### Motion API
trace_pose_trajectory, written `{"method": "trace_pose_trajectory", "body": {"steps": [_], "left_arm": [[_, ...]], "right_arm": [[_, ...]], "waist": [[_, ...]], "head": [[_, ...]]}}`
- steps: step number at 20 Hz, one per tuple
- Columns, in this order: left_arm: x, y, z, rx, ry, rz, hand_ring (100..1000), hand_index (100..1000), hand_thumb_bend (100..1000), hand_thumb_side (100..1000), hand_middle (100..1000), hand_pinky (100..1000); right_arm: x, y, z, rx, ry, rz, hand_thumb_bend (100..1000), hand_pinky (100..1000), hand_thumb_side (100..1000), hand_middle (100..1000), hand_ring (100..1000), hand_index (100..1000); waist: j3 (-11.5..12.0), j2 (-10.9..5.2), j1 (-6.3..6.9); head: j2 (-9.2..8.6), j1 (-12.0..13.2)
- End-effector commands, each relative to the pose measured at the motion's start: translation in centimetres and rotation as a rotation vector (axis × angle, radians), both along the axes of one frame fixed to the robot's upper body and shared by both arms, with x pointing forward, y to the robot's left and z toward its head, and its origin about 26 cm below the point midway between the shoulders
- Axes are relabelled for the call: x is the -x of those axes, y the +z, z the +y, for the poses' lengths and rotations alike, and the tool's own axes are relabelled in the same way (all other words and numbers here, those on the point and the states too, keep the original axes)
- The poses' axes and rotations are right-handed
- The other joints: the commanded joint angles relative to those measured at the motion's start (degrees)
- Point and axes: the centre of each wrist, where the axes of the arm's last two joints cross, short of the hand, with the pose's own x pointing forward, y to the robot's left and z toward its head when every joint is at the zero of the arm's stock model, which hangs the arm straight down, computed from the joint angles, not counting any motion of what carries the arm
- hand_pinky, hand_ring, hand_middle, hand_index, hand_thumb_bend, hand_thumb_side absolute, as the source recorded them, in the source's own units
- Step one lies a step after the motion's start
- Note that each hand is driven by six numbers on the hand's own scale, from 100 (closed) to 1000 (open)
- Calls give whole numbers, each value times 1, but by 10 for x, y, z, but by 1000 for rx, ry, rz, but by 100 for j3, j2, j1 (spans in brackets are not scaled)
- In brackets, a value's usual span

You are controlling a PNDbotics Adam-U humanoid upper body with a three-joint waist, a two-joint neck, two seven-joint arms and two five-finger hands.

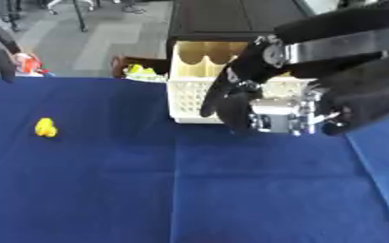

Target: Pick up objects from table and place into drawer.

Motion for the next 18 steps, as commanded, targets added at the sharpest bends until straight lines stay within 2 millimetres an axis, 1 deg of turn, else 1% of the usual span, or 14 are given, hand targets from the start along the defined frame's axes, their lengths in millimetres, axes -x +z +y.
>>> {"method": "trace_pose_trajectory", "body": {"steps": [1, 3, 5, 6, 12, 18], "left_arm": [[5, 5, 3, -20, 10, -28, 480, 769, 100, 709, 543, 392], [5, 3, 4, -21, 15, -21, 480, 767, 100, 712, 542, 391], [5, 0, 4, -25, 20, -10, 479, 762, 100, 722, 540, 390], [5, -1, 4, -28, 21, -4, 479, 760, 100, 725, 539, 390], [5, -5, 4, -36, 26, 13, 479, 755, 100, 731, 538, 388], [4, -8, 3, -35, 31, 19, 479, 754, 100, 735, 538, 386]], "right_arm": [[1, 2, -7, 17, -40, 35, 100, 799, 1000, 536, 517, 849], [-1, -3, -8, 22, -52, 71, 100, 800, 1000, 536, 518, 852], [-7, -12, -8, 33, -76, 123, 100, 803, 1000, 561, 538, 894], [-10, -16, -7, 39, -87, 149, 100, 807, 1000, 568, 544, 901], [-33, -38, 6, 69, -152, 274, 100, 842, 1000, 631, 591, 929], [-58, -61, 20, 99, -218, 378, 100, 847, 1000, 675, 606, 970]], "waist": [[-1, -141, 1], [0, -139, -3], [8, -132, -7], [19, -128, -7], [124, -118, -7], [170, -70, 3]], "head": [[66, -15], [83, -21], [88, -40], [87, -52], [87, -134], [52, -198]]}}
